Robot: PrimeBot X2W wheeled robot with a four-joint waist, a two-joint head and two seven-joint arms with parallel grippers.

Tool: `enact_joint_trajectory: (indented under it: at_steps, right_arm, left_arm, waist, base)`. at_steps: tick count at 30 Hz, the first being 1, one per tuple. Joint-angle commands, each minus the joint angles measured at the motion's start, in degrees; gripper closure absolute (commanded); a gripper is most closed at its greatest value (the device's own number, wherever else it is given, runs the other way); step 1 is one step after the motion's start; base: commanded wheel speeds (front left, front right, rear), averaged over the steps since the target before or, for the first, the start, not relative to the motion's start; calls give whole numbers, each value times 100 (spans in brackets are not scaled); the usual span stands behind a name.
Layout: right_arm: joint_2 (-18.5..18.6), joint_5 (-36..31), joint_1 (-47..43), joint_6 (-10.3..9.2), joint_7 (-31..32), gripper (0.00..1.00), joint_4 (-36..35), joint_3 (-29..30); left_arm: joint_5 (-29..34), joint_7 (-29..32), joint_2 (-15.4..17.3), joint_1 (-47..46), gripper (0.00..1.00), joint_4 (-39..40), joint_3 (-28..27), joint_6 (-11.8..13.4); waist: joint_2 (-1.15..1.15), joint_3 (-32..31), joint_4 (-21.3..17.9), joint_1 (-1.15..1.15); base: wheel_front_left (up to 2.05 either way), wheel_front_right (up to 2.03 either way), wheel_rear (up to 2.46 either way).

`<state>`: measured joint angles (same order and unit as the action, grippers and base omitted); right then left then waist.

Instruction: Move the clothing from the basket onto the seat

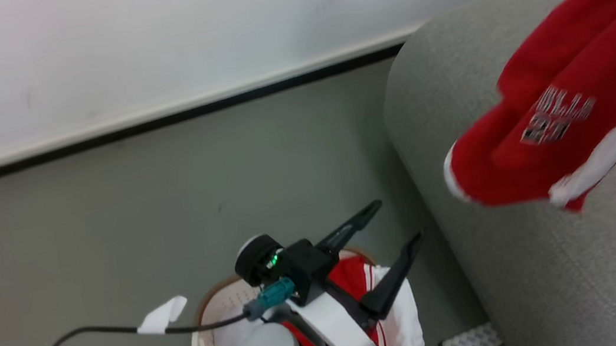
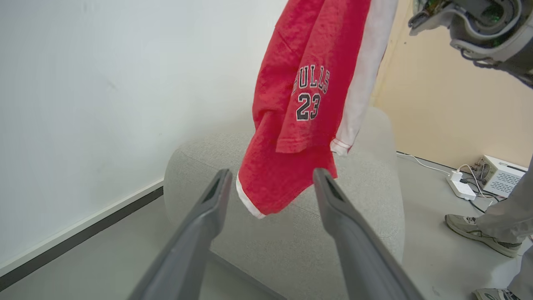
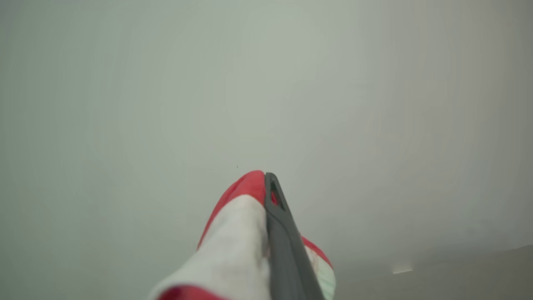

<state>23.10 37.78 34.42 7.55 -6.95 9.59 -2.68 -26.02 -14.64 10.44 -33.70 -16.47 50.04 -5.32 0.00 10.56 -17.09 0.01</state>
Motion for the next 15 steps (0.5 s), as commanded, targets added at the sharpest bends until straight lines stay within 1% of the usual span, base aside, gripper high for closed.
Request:
enact_joint_trajectory:
  at_steps: [1, 5, 8, 11, 15]
  right_arm:
    - [70, 25, 160, -12, 40, 100, 27, 81]
    - [437, 70, 869, -12, 259, 100, 102, 582]
    - [713, 38, 1328, -12, 485, 100, 335, 916]
    - [960, -29, 1725, -12, 641, 100, 703, 1245]
    - [1203, -232, 2098, -12, 725, 100, 1286, 1519]
  left_arm:
    - [46, 20, 86, -81, 0, 31, -24, -17]
    - [88, 84, 254, -296, 0, 171, -49, -58]
    - [108, 129, 372, -435, 0, 300, -73, -72]
    - [118, 169, 463, -564, 0, 426, -89, -88]
    - [129, 186, 557, -716, 0, 540, -98, -103]
  waist:
    - [0, 438, 205, -1]
    - [0, 948, 391, -1]
    - [0, 1301, 522, -1]
    - [0, 1613, 657, -1]
    - [0, 1941, 823, -1]
  base:
    - [0, 0, 0]
    - [0, 0, 0]
    - [0, 0, 0]
    - [0, 0, 0]
    - [0, 0, 0]
